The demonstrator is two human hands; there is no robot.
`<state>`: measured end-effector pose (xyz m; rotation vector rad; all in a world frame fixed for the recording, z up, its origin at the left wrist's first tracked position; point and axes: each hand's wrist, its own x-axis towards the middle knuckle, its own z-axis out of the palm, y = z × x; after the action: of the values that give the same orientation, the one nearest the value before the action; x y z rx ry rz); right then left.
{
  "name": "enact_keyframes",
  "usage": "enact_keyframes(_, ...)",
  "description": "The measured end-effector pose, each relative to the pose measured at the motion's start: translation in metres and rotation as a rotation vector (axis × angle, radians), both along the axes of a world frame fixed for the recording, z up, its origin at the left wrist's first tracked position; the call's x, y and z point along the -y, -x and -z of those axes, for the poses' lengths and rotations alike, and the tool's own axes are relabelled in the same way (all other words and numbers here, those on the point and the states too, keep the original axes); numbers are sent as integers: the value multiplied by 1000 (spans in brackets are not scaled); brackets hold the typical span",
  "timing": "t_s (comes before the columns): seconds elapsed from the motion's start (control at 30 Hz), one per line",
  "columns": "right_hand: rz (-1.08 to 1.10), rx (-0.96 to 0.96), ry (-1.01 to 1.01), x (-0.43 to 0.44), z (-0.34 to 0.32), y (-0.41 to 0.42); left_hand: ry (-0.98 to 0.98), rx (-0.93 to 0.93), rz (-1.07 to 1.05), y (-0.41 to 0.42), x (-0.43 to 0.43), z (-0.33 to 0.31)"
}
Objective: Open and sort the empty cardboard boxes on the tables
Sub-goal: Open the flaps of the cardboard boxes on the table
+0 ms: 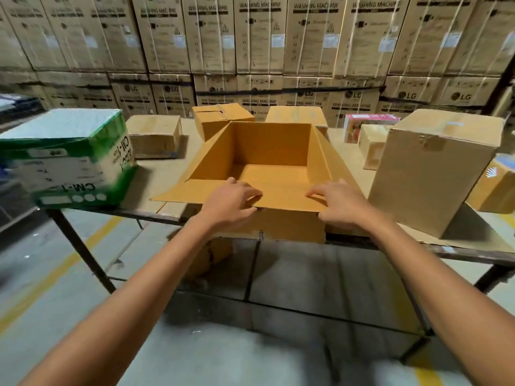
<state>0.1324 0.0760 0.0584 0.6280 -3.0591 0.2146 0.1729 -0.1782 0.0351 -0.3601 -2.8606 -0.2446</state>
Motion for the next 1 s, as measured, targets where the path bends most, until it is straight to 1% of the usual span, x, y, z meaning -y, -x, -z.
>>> enact_keyframes(0.07, -38, 18, -173, 4, 16, -3, -4, -31, 14, -4, 4, 26)
enact_keyframes(0.13, -45, 18, -287, 10, 36, -5, 26, -22, 9, -4, 6, 50)
enact_keyframes(0.2, -47, -15, -370, 13, 54, -7, 67, 44, 20, -1, 8, 65)
enact_keyframes(0.27, -57, -6, -398, 14, 67, -6, 124, 168, 39, 6, 12, 72)
enact_keyframes(0.3, -62, 32, -387, 13, 72, -4, 133, 250, 41, 12, 13, 72)
enact_keyframes(0.37, -68, 167, -299, 10, 79, 4, 58, 396, 28, 25, 17, 71)
enact_keyframes(0.4, -70, 234, -225, 8, 81, 10, 25, 397, 13, 33, 17, 70)
enact_keyframes(0.47, -60, 281, -31, 4, 84, 20, 26, 242, -58, 50, 18, 67)
enact_keyframes(0.53, -20, 184, 119, -1, 82, 35, 39, 103, -170, 67, 18, 62)
enact_keyframes(0.57, 15, 113, 145, -5, 80, 43, 44, 90, -214, 76, 20, 58)
enact_keyframes(0.63, 112, 12, 125, -11, 72, 62, 57, 149, -250, 93, 22, 52)
enact_keyframes(0.67, 151, -1, 99, -15, 69, 73, 48, 184, -250, 101, 24, 50)
enact_keyframes(0.77, 199, 74, 100, -21, 68, 109, -5, 227, -284, 120, 28, 50)
enact_keyframes(0.87, 201, 142, 119, -16, 73, 131, 53, 190, -366, 135, 36, 60)
enact_keyframes(0.93, 200, 82, 116, -4, 79, 137, 111, 136, -381, 142, 49, 69)
enact_keyframes(1.0, 199, 18, 136, 14, 86, 141, 118, 97, -388, 152, 65, 74)
